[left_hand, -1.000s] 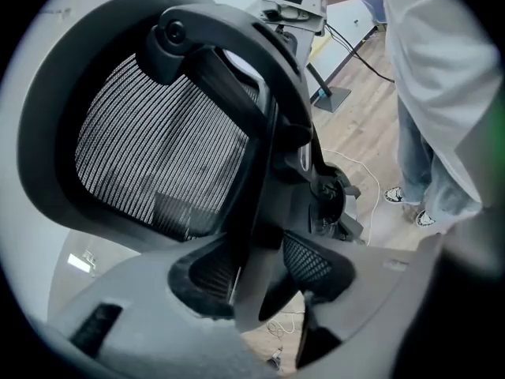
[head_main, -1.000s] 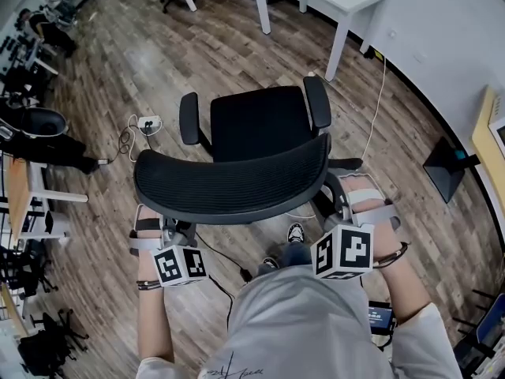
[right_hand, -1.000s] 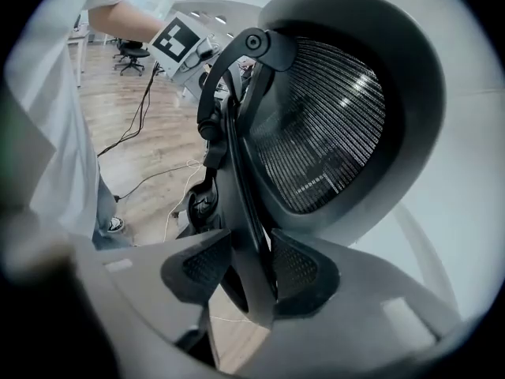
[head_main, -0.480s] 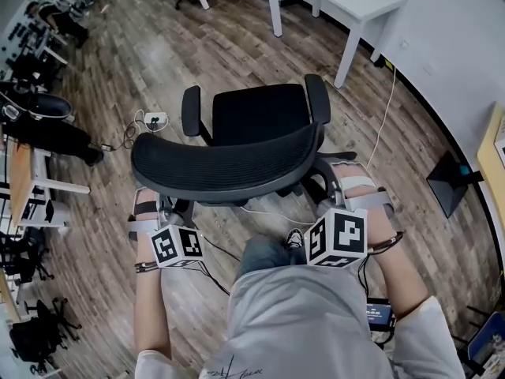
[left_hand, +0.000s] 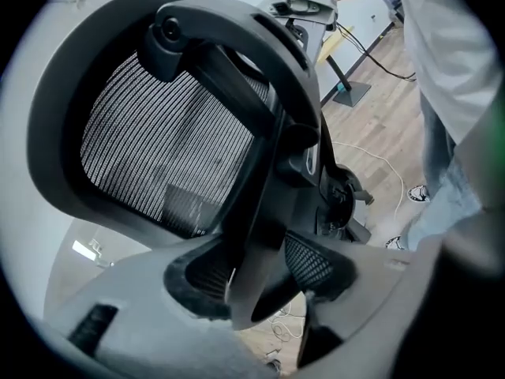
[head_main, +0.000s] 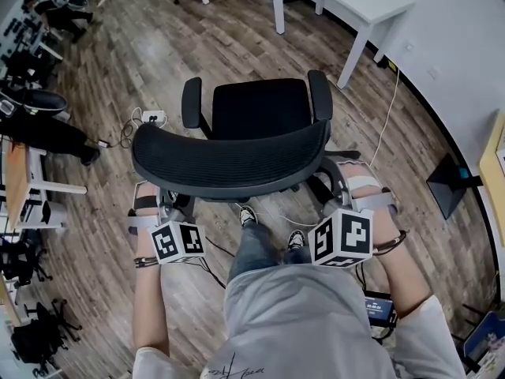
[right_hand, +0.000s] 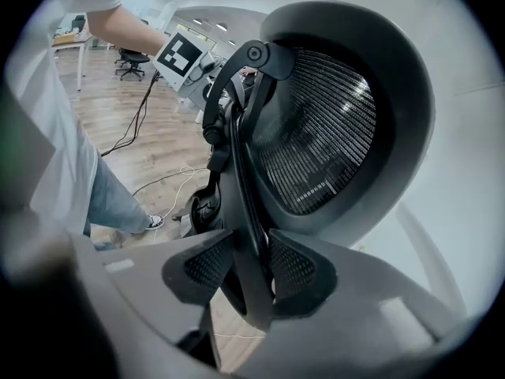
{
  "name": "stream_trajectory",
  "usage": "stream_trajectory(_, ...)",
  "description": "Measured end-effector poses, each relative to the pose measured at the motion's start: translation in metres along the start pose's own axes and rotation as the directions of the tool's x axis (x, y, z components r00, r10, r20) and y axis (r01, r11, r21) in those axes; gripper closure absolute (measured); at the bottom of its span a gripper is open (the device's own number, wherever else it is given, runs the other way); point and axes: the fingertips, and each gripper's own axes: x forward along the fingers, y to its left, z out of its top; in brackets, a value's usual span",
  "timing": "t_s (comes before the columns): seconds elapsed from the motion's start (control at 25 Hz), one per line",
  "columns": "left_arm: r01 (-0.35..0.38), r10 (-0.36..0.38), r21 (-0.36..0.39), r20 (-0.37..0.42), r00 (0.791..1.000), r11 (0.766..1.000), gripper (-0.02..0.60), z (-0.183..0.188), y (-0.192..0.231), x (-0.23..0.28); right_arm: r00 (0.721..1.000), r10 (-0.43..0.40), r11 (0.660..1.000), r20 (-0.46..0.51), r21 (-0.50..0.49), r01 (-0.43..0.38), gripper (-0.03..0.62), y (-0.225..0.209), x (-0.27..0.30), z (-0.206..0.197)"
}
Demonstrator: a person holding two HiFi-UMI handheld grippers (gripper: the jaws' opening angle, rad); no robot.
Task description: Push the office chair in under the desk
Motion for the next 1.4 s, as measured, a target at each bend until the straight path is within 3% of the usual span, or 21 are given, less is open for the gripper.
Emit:
stream_trajectory(0.76, 0.029, -0.036, 0.063, 0.109, 0.993, 0.998, 0.374, -0.019, 0.080, 0.105, 0.993, -0.064, 0.992, -0.099, 0.104, 0.074, 0.439, -0.070, 0.078, 0.019)
stream_trajectory(1.4, 0.025, -0.058, 0.123, 0.274, 0.960, 0.992, 0.374, -0.026, 0.140, 0.185, 0.977, -0.122, 0.967, -0.173, 0.200, 0.156, 0.437, -0.122, 0.134, 0.033)
